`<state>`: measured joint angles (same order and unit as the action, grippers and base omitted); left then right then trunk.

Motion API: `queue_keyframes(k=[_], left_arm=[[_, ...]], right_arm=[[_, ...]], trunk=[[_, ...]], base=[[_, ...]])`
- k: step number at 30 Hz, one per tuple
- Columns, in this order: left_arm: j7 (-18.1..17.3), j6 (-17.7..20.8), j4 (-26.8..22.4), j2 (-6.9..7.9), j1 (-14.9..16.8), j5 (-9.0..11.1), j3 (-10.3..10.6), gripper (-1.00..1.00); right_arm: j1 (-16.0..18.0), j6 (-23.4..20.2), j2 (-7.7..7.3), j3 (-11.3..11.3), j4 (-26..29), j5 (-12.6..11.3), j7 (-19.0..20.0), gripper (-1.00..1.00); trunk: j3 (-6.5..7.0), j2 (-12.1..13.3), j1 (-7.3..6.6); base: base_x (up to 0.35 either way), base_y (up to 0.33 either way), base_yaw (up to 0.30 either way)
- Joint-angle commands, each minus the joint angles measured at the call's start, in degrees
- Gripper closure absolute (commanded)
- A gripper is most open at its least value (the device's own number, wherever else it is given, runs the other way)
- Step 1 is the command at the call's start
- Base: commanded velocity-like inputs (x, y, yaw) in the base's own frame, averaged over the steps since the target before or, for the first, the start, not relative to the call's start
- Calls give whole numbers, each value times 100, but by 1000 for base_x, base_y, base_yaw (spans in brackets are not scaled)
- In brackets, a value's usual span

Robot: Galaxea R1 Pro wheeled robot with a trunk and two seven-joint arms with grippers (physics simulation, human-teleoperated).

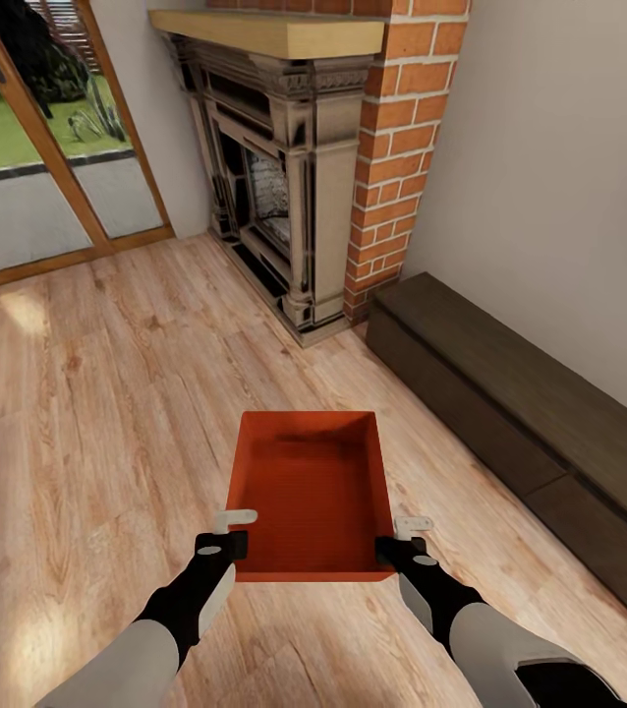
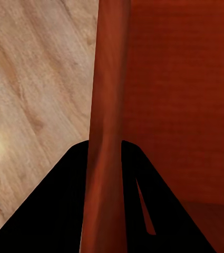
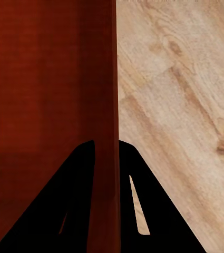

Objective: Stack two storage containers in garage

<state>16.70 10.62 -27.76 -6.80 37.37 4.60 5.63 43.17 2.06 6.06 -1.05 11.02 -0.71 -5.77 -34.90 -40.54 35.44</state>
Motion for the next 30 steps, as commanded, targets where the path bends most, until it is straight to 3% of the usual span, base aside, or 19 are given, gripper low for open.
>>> queue_keyframes(k=[1,30], left_arm=[[158,54,8,47,2,50,34,100],[158,54,8,48,0,51,26,100]], right_arm=[[6,31,-8,140,32,71,-82,100],[7,36,-8,133,32,73,-91,100]], trunk=[[14,37,-22],[535,1200,-658]], base=[[0,0,0],[0,0,0]])
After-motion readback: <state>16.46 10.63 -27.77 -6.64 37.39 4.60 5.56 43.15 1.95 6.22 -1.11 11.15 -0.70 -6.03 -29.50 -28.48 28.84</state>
